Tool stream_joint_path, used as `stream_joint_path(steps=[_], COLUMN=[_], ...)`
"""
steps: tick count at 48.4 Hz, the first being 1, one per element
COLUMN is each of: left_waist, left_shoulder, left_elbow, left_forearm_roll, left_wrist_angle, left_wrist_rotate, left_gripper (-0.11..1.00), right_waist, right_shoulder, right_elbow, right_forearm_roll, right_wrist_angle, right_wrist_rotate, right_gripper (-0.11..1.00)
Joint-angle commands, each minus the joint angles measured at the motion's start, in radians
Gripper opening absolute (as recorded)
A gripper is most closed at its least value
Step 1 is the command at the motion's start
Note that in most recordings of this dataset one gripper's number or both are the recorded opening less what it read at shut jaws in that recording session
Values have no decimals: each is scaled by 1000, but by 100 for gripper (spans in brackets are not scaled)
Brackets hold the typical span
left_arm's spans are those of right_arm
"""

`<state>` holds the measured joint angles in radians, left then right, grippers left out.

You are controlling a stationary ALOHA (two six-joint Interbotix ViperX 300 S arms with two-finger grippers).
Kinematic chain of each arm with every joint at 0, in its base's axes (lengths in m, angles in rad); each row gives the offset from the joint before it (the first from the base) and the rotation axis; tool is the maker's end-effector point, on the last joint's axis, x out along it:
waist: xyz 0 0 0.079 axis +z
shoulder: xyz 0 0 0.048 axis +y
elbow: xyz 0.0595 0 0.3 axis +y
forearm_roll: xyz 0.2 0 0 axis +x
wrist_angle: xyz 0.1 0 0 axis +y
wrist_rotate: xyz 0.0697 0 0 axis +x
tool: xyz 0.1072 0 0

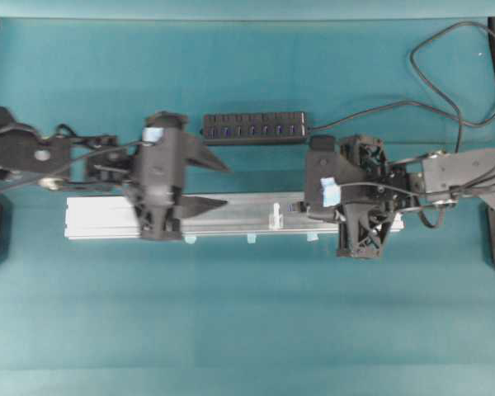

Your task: Pass the USB cable through three rings with both arms.

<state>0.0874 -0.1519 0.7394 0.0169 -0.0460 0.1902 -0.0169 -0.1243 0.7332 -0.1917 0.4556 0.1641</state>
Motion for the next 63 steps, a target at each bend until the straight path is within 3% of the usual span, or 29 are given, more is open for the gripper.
stream_joint_path(steps=[1,19,63], left_waist=[-2,-3,-3], left_shoulder=[-51,-106,-107], left_elbow=[15,60,61], left_forearm_roll=[3,3,3], left_wrist_angle=[-3,-5,-5], left_wrist_rotate=[-3,-77,-80], left_gripper=[62,62,62], right_waist=[6,-3,12], right_shoulder=[15,132,173], right_elbow=[-18,-67,-130], right_forearm_roll=[5,3,8], right_wrist_angle=[0,2,-83], right_wrist_rotate=[5,-2,9], right_gripper=[-7,-7,-7])
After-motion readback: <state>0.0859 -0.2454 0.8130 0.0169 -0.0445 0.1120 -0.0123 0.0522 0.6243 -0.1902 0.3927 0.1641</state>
